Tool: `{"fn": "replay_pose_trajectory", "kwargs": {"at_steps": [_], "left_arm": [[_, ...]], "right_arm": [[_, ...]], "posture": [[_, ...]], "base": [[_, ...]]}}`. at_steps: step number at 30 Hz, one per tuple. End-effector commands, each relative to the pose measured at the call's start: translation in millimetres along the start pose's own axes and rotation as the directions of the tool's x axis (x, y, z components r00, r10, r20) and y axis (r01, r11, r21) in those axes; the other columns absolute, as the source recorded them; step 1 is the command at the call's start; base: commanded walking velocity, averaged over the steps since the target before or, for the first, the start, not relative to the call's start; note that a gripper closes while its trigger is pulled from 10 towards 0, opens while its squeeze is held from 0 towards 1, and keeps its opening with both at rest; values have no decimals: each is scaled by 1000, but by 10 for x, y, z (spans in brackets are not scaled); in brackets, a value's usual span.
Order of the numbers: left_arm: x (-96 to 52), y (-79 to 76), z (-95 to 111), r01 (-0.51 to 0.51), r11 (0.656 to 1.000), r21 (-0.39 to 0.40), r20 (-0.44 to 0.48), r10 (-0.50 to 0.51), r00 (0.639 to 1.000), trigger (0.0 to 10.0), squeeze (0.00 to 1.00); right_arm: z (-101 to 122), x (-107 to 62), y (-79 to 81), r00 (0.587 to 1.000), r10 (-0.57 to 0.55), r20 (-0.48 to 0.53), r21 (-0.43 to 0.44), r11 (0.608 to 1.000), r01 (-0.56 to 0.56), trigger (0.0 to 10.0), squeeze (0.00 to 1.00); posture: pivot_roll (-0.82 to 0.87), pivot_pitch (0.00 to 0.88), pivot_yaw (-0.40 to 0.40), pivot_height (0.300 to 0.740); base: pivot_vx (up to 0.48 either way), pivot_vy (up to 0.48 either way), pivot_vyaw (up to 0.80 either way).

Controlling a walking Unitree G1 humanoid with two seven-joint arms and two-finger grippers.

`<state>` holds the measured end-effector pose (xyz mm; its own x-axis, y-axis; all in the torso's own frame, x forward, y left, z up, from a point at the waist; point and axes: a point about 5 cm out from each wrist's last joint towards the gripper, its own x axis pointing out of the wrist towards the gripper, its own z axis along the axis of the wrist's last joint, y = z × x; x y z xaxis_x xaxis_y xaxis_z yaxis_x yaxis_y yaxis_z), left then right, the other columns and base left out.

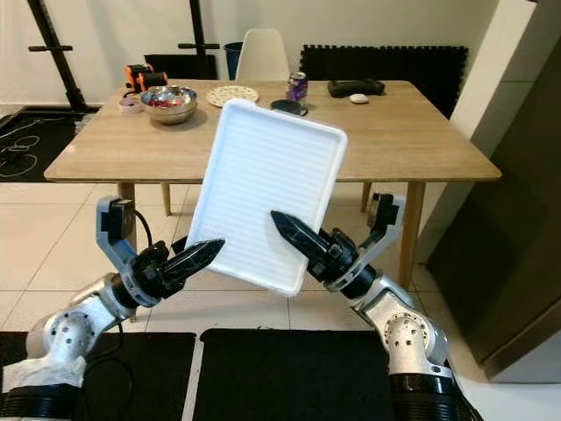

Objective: Restocking fridge

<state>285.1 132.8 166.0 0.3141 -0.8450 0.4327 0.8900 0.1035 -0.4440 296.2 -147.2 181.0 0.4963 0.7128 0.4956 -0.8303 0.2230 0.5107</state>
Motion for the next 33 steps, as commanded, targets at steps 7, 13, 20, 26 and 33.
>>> {"fn": "replay_pose_trajectory", "kwargs": {"at_steps": [7, 13, 20, 26, 33], "left_arm": [[69, -43, -72, 62, 997, -51, -4, -62, 998, 0, 0], [33, -54, -66, 80, 994, -77, -8, -81, 997, 0, 0], [17, -77, -82, 104, 990, -95, -16, -106, 994, 0, 0], [22, -90, -94, 123, 987, -107, -21, -126, 992, 0, 0], [16, -111, -99, 144, 982, -123, -18, -147, 989, 0, 0]], "right_arm": [[66, -18, -8, 999, -29, 26, -52, 998, 30, 0, 0], [67, -24, 24, 1000, -1, 22, -43, 999, 2, 0, 0], [29, -34, 107, 998, 69, -12, -24, 997, -69, 0, 0], [28, -32, 97, 998, 61, -14, -30, 998, -61, 0, 0], [17, -28, 98, 998, 62, -18, -31, 998, -62, 0, 0]], "posture": [[-66, 12, -15, 740], [-65, 11, -9, 740], [-66, 3, -9, 740], [-66, 0, -9, 740], [-66, 0, -9, 740]], "base": [[0, 0, 0], [0, 0, 0], [0, 0, 0], [0, 0, 0], [0, 0, 0]]}}
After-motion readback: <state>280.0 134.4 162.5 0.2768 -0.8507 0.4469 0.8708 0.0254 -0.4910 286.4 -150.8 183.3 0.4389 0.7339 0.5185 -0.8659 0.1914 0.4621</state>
